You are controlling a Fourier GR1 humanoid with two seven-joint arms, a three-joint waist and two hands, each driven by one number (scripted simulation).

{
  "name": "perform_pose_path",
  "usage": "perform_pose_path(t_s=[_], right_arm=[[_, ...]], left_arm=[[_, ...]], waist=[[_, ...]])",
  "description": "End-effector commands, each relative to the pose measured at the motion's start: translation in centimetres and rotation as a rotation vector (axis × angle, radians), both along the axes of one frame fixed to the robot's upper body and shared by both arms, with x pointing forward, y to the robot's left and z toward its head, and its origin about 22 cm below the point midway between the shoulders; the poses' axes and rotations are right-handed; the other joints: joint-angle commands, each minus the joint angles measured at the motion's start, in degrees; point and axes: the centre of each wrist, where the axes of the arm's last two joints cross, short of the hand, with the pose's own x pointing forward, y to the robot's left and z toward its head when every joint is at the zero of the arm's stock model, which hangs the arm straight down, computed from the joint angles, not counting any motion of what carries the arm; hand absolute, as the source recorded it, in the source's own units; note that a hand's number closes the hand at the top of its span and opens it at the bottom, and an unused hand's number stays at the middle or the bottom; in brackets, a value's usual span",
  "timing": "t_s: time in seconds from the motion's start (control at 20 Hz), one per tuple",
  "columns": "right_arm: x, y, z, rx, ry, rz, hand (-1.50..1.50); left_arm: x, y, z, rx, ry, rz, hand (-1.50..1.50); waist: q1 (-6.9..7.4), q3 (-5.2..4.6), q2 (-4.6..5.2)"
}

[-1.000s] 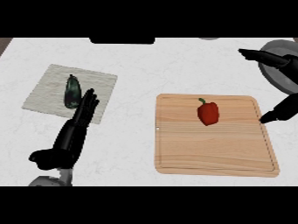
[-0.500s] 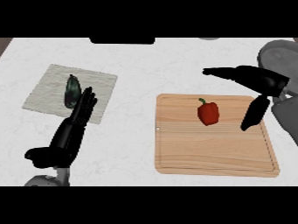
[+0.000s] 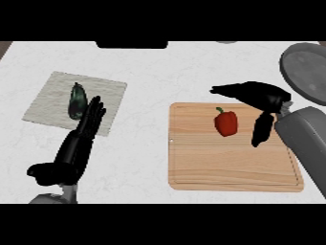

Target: Pick the bell pepper from the cutting board and place it in the pan

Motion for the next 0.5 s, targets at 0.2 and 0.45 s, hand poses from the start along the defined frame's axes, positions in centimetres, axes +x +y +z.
perform_pose_path(t_s=[0.2, 0.45], right_arm=[[-0.2, 0.2, -2.3, -0.017, 0.003, -0.038, -1.50], [0.2, -0.3, -4.0, 0.038, 0.020, -0.049, -1.50]], left_arm=[[-0.5, 1.0, -0.2, 0.011, 0.000, 0.012, 0.00], [0.7, -1.2, 0.7, 0.027, -0.004, -0.002, 0.00]], waist=[[-0.09, 0.00, -0.05], [-0.05, 0.01, 0.02]])
